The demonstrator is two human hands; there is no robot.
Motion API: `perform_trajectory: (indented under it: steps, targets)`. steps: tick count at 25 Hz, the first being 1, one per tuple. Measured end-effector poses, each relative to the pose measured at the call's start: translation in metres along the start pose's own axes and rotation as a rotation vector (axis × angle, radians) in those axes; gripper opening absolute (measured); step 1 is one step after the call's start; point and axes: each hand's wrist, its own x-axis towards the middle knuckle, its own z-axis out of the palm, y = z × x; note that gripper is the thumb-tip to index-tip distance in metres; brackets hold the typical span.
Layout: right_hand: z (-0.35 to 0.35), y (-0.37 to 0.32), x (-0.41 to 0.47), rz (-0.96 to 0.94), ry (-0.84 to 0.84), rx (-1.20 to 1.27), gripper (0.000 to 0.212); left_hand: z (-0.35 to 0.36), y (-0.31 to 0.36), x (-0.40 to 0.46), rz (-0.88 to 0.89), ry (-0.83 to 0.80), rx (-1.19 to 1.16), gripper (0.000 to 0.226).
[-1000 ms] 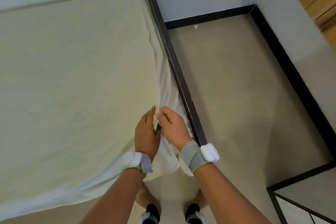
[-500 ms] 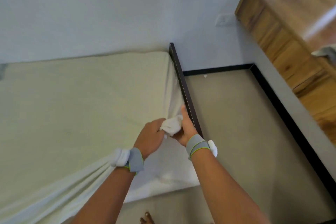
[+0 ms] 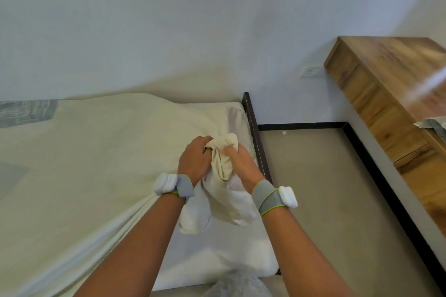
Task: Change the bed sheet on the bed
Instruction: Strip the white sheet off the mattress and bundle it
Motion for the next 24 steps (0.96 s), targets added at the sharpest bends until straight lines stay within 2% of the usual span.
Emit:
perform_trajectory:
  steps: [2,3,4,5,7,8,9,10,12,13,14,16,18,20,22,24]
  targets:
    - [-0.009,0.006,0.008,0.077,-0.004,0.331,0.023,-0.015,0.005,0.016,-0.084,0.059,-0.023,0.030]
    - [-0.011,0.012,0.013,0.070,0.029,0.391,0.026,-0.023,0.008,0.022,-0.107,0.092,-0.043,0.029]
    - [-0.014,0.023,0.023,0.048,0.066,0.284,0.031,-0.029,0.011,0.028,-0.110,0.125,-0.067,0.028]
    - [-0.016,0.038,0.036,0.050,0.074,-0.017,0.044,-0.035,0.016,0.031,-0.092,0.167,-0.095,0.028]
    - [-0.012,0.063,0.054,0.137,-0.035,-0.653,0.076,-0.044,0.022,0.034,-0.015,0.240,-0.176,0.029]
    - [-0.010,0.072,0.068,0.195,-0.032,-0.729,0.074,-0.050,0.021,0.033,0.022,0.264,-0.227,0.028]
    - [-0.007,0.072,0.080,0.187,0.017,-0.650,0.057,-0.057,0.018,0.034,0.056,0.270,-0.277,0.027]
    - [-0.007,0.057,0.088,0.209,0.106,-0.460,0.036,-0.064,0.016,0.033,0.080,0.247,-0.309,0.026]
    - [-0.008,0.023,0.101,0.229,0.309,0.081,0.017,-0.074,0.009,0.033,0.083,0.152,-0.291,0.020]
    - [-0.006,0.007,0.104,0.190,0.297,0.274,0.014,-0.075,0.006,0.034,0.058,0.094,-0.247,0.020]
    - [0.000,-0.012,0.103,0.084,0.214,0.227,0.011,-0.074,0.003,0.036,0.030,0.040,-0.200,0.031]
    - [0.017,-0.040,0.090,-0.189,-0.044,-0.058,0.012,-0.071,-0.006,0.040,0.020,-0.046,-0.113,0.052]
    - [0.027,-0.044,0.078,-0.275,-0.202,-0.250,0.018,-0.070,-0.015,0.043,0.019,-0.063,-0.095,0.038]
    - [0.027,-0.032,0.073,-0.224,-0.198,-0.222,0.022,-0.077,-0.022,0.045,-0.003,-0.036,-0.097,0.024]
    - [0.023,-0.002,0.072,-0.121,-0.191,-0.212,0.037,-0.086,-0.029,0.045,-0.005,0.048,-0.143,0.024]
    - [0.034,0.036,0.078,-0.072,-0.213,-0.573,0.065,-0.103,-0.030,0.043,0.013,0.129,-0.304,0.025]
